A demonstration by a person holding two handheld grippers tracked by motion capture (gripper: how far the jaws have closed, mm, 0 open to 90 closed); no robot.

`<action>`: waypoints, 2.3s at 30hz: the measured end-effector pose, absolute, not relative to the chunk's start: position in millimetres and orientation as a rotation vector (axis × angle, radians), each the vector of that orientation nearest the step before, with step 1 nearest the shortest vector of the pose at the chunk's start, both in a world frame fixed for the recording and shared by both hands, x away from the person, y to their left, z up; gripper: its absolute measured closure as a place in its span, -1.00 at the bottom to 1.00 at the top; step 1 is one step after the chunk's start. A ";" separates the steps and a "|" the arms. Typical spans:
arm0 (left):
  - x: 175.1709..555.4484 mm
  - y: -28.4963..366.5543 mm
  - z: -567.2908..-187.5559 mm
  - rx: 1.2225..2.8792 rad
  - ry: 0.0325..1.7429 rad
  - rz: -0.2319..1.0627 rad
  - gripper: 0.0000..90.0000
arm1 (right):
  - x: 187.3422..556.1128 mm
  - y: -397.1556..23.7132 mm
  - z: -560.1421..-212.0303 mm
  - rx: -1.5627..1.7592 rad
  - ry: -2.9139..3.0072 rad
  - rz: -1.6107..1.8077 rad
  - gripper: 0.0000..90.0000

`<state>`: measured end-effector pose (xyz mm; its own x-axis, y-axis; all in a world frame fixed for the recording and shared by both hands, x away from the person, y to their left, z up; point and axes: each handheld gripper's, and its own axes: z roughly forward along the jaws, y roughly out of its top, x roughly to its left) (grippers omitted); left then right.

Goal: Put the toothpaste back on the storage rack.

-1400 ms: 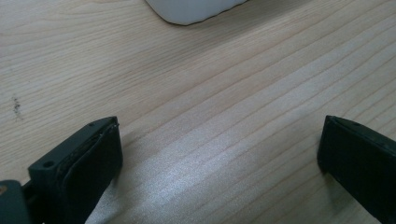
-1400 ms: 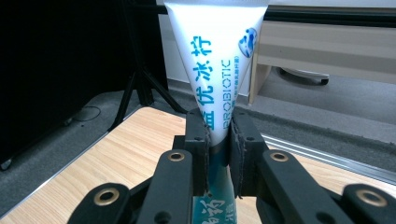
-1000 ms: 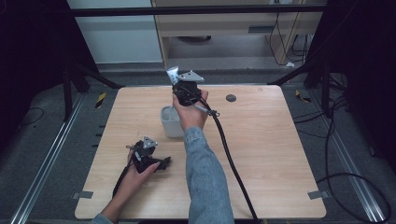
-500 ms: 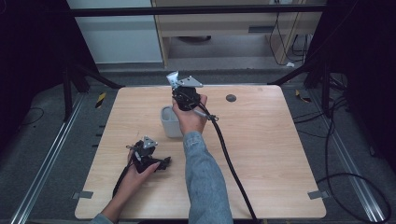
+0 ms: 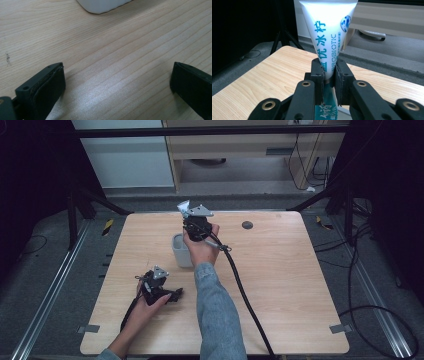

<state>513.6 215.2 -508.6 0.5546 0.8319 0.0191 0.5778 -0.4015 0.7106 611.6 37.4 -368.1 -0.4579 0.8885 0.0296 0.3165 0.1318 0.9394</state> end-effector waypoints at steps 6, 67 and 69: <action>513.6 215.2 -508.6 2.127 1.127 0.495 -1.00 | 609.9 39.5 -373.5 1.163 1.866 1.307 0.76; 514.3 214.9 -508.7 2.127 1.122 0.493 -1.00 | 612.2 39.0 -399.3 1.191 2.028 1.168 0.75; 514.3 214.9 -508.7 2.128 1.122 0.493 -1.00 | 612.1 39.0 -399.2 1.191 2.029 1.167 0.75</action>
